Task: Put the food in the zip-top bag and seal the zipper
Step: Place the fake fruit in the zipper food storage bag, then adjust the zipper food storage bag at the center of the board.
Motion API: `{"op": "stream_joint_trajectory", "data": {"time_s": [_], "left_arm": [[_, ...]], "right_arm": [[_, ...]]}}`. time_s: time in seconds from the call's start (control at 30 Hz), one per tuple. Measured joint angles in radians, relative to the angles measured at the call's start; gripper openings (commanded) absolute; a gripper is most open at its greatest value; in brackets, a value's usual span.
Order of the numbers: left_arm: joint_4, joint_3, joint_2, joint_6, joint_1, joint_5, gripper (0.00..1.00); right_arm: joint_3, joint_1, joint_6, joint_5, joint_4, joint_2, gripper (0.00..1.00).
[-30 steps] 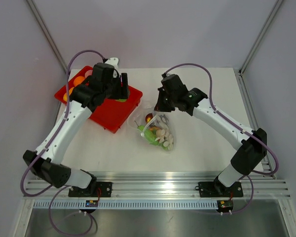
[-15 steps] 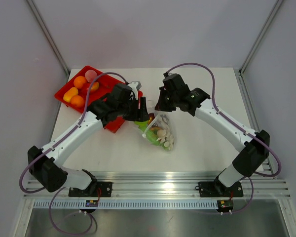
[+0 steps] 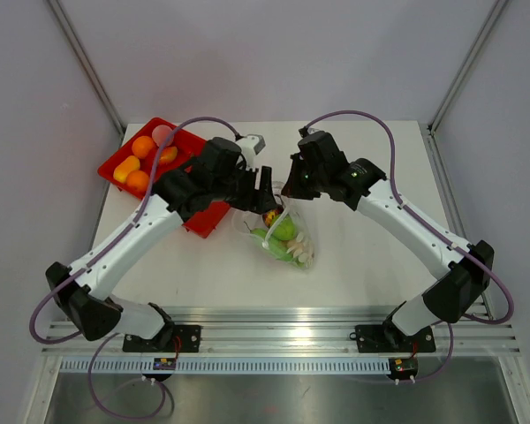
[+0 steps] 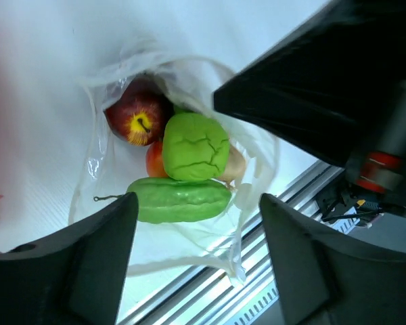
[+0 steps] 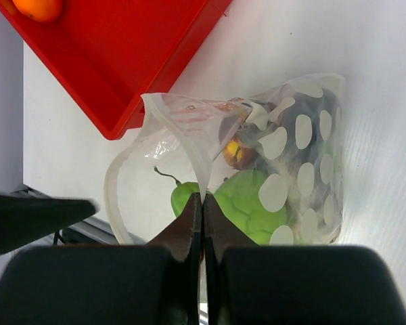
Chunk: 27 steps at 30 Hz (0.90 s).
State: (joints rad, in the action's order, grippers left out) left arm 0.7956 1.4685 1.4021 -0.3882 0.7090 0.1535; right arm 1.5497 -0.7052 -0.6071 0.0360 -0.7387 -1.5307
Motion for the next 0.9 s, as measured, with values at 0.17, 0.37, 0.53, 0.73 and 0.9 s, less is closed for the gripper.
{"op": "stream_joint_trajectory", "data": {"time_s": [0.17,0.37,0.53,0.73,0.9], "left_arm": [[0.004,0.037,-0.135,0.041,-0.014,-0.027,0.36],[0.016,-0.024,-0.192,0.049,-0.082,-0.115,0.95],[-0.004,-0.217,-0.111,0.039,-0.083,-0.140,0.89],[-0.035,-0.298,-0.021,0.001,-0.083,-0.102,0.35],[-0.096,-0.289,-0.014,-0.040,-0.083,-0.021,0.00]], "right_arm": [[0.000,0.000,0.001,0.000,-0.002,0.001,0.03],[0.000,0.000,0.010,0.000,-0.019,0.014,0.03],[0.000,0.000,0.013,0.000,-0.037,0.021,0.03],[0.008,0.000,0.025,-0.002,-0.055,0.020,0.17],[0.144,0.000,0.075,-0.004,-0.109,-0.024,0.52]]}}
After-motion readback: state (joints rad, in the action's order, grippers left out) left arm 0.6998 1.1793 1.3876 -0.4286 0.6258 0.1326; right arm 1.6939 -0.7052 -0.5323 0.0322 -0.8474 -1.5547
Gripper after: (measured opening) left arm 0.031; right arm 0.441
